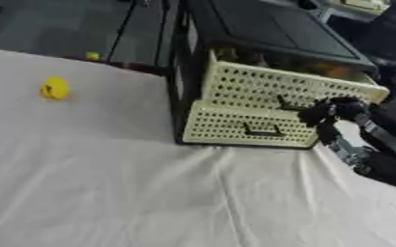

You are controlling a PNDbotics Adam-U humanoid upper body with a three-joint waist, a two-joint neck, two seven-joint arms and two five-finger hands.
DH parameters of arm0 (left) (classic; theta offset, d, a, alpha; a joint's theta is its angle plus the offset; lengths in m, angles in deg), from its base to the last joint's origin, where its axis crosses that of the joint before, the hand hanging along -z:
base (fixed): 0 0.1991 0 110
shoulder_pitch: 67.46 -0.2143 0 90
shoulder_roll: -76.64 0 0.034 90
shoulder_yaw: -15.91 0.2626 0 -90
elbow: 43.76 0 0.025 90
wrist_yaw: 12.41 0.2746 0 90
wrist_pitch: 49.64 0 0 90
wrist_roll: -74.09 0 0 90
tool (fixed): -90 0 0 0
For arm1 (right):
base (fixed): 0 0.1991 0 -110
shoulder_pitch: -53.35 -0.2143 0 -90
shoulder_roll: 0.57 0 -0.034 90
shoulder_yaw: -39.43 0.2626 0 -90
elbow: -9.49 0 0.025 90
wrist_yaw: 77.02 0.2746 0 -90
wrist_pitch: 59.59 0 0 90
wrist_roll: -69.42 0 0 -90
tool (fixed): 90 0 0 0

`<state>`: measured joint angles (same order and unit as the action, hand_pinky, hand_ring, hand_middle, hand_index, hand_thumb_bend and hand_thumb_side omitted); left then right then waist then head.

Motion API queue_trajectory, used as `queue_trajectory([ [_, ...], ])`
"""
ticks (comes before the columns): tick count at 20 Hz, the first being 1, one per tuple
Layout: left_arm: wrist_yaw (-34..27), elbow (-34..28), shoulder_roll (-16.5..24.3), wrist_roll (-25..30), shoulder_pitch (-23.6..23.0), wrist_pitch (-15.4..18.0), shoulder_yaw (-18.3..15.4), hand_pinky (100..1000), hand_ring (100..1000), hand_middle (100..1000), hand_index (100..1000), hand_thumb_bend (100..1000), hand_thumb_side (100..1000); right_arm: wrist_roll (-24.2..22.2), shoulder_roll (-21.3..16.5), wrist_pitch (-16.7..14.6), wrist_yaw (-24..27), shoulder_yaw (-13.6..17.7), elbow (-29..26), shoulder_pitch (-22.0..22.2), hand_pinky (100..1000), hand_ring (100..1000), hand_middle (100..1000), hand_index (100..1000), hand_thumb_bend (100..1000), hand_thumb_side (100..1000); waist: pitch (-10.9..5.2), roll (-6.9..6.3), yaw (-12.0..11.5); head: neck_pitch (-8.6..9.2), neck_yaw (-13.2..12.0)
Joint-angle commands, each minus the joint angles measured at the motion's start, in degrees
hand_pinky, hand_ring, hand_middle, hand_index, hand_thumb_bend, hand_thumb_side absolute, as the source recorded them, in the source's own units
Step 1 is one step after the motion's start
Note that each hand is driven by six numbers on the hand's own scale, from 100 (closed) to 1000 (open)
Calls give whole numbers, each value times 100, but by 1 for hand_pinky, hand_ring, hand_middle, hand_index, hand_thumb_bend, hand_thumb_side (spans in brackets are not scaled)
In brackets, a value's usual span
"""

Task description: Pick up objects from table and place into drawer.

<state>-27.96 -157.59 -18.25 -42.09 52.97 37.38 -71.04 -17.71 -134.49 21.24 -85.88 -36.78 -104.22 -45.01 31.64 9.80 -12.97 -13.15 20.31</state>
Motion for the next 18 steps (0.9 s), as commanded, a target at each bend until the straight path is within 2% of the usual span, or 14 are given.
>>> queue_trajectory([
  [1, 30, -76, 43, 32, 94, 7, 21, 638, 552, 788, 831, 118, 808, 14, -149, 43, 32, 102, -88, -2, 607, 702, 698, 821, 100, 1000, -109, -7, -19, 124, 23],
  [6, 65, -76, 15, 48, 125, 3, 38, 640, 552, 789, 832, 110, 809, 0, -106, -18, 27, 102, -88, 0, 637, 750, 733, 836, 100, 1000, -29, 7, -107, 204, 27],
  [12, 111, -76, -25, 90, 148, 5, 74, 642, 552, 790, 832, 100, 814, 207, -81, -258, 162, 109, -88, -30, 699, 812, 787, 874, 100, 1000, 57, -4, -172, 291, 46],
  [18, 113, -76, -43, 137, 172, -21, 114, 643, 552, 792, 833, 100, 817, 608, -96, -576, 150, 163, -88, -24, 709, 782, 789, 888, 100, 1000, 81, -4, -170, 304, 52],
])
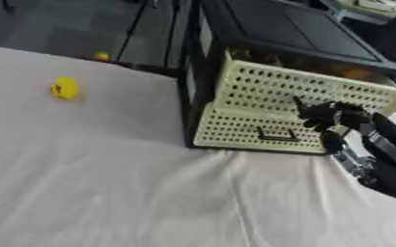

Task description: Pick up objects from table and place into drawer.

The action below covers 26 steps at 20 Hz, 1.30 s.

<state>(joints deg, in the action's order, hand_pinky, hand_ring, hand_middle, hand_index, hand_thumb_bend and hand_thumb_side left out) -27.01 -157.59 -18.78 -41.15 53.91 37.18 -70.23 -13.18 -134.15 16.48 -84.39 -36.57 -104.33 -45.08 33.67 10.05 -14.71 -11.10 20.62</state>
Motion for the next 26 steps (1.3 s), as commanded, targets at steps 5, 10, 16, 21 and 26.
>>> queue_trajectory([
  [5, 6, -76, -11, 95, 104, -1, 62, 643, 552, 792, 833, 100, 817, 259, -98, -110, -105, 173, -76, 116, 705, 789, 791, 884, 100, 1000, -131, -9, -79, 177, 55],
  [10, 7, -76, -80, 153, 120, -30, 93, 644, 551, 791, 833, 100, 826, 197, -44, -94, -122, 175, -37, 154, 715, 810, 810, 886, 100, 1000, -55, -3, -136, 229, 81],
  [16, 53, -76, -123, 186, 104, -44, 106, 646, 551, 792, 833, 100, 830, 368, 5, -111, -150, 222, -38, 135, 803, 880, 855, 920, 100, 1000, 49, -22, -136, 257, 113],
  [21, 93, -76, -154, 234, 99, -64, 135, 647, 550, 792, 833, 100, 834, 799, -33, -153, -162, 275, -33, 114, 832, 897, 880, 937, 100, 1000, 132, -49, -104, 247, 117],
  [26, 109, -76, -157, 256, 93, -82, 145, 647, 551, 793, 833, 100, 834, 922, -91, -209, -91, 297, -74, 88, 792, 869, 860, 931, 100, 1000, 115, -48, -73, 206, 126],
])
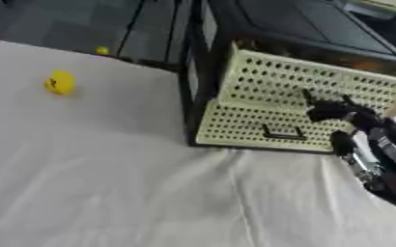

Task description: Pick up objects from table and place into drawer.

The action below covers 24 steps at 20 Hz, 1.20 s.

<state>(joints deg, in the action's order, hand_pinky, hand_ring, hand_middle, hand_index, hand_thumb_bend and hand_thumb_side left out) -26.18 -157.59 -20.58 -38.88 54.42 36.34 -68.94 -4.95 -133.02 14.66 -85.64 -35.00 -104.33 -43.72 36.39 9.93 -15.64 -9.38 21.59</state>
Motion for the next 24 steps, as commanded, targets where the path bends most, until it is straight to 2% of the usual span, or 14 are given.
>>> queue_trajectory([
  [1, 23, -76, 23, 35, 44, 3, 18, 647, 551, 793, 833, 100, 834, 127, -220, -44, 88, 141, -76, -47, 793, 868, 861, 931, 100, 1000, -172, -33, 22, 35, 35],
  [5, 16, -76, 26, 54, 50, 25, 15, 647, 551, 793, 834, 100, 833, 47, -259, -123, 233, 119, -77, -34, 809, 897, 888, 933, 100, 1000, -211, -27, 6, 84, 37],
  [8, 25, -76, 27, 45, 17, 29, -4, 647, 551, 793, 833, 100, 835, -12, -165, -271, 317, 67, -77, 55, 679, 796, 775, 870, 100, 1000, -237, -42, 56, 61, 19],
  [10, 37, -76, 14, 31, -33, 25, -32, 646, 551, 793, 832, 100, 836, 98, -86, -384, 183, 91, -77, 87, 643, 759, 757, 842, 100, 1000, -253, -67, 112, 21, -11],
  [12, 29, -76, 1, 16, -62, 1, -49, 645, 551, 793, 832, 100, 835, 207, -30, -409, -168, 143, -77, 98, 634, 760, 761, 848, 100, 1000, -288, -84, 171, -68, -25],
  [14, 13, -76, -2, 13, -77, -9, -59, 645, 551, 792, 831, 100, 833, 328, -24, -334, -766, 161, -77, 140, 633, 766, 769, 843, 100, 1000, -338, -100, 220, -124, -37],
  [18, -38, -76, 22, 7, -93, 3, -67, 645, 552, 792, 830, 100, 830, 673, -74, -130, -1900, -48, -77, 249, 666, 794, 792, 842, 100, 1000, -456, -147, 270, -207, -27],
  [22, -87, -76, 37, 4, -97, 10, -66, 645, 554, 793, 830, 100, 829, 1086, -115, 15, -2479, -202, -77, 299, 738, 850, 836, 849, 100, 1000, -547, -170, 295, -222, -16],
  [24, -104, -76, 38, 11, -88, 10, -63, 645, 554, 793, 829, 100, 828, 1148, -128, 61, -2709, -268, -77, 345, 752, 865, 855, 859, 100, 1000, -576, -172, 293, -214, -13],
])
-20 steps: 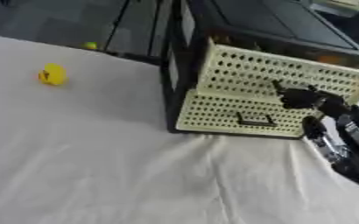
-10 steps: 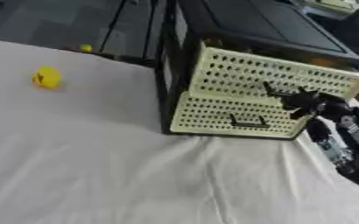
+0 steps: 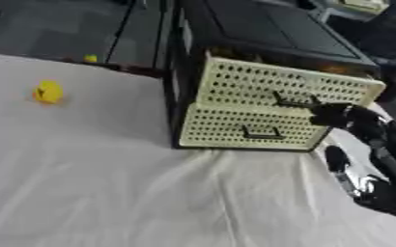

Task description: Pick up objects from table and place into drawer.

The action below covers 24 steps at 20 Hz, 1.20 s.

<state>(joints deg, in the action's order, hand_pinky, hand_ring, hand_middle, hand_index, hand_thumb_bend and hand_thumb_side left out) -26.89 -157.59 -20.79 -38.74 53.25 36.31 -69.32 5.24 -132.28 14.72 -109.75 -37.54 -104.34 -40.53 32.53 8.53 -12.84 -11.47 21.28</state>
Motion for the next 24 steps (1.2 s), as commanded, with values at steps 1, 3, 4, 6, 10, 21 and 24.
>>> queue_trajectory([
  [1, -40, -76, 58, 1, 36, 14, -23, 645, 554, 793, 829, 100, 828, 96, -198, 81, -387, -57, -76, 48, 769, 878, 867, 866, 100, 1000, -196, -31, 4, 3, 21],
  [3, -49, -76, 55, 7, 40, 10, -20, 646, 554, 793, 828, 100, 829, -22, -177, 118, -488, -123, -76, 68, 791, 897, 882, 871, 100, 1000, -197, -23, -19, 18, 36],
  [4, -49, -76, 52, 11, 37, 4, -18, 646, 554, 793, 828, 100, 830, -75, -170, 141, -514, -136, -76, 72, 795, 900, 886, 872, 100, 1000, -193, -18, -27, 26, 41],
  [6, -46, -76, 45, 14, 34, -10, -19, 646, 555, 793, 825, 100, 830, -167, -162, 202, -527, -138, -76, 70, 798, 904, 887, 872, 100, 1000, -185, -6, -36, 28, 53],
  [10, -39, -76, 31, 31, 47, -28, -7, 646, 555, 793, 823, 100, 831, -370, -259, 377, -372, -126, -76, -129, 803, 908, 890, 874, 100, 1000, -164, 25, -50, 46, 62],
  [21, -14, -76, 12, 65, 43, -57, 2, 646, 556, 793, 807, 100, 832, -427, -383, 703, 214, 152, -76, -304, 812, 911, 892, 884, 100, 1000, -151, 75, -62, 142, 112],
  [24, -10, -76, 8, 63, 49, -50, -1, 646, 557, 794, 806, 100, 834, -618, -391, 799, 229, 145, -76, -331, 813, 913, 893, 886, 100, 1000, -133, 78, -83, 155, 125],
])
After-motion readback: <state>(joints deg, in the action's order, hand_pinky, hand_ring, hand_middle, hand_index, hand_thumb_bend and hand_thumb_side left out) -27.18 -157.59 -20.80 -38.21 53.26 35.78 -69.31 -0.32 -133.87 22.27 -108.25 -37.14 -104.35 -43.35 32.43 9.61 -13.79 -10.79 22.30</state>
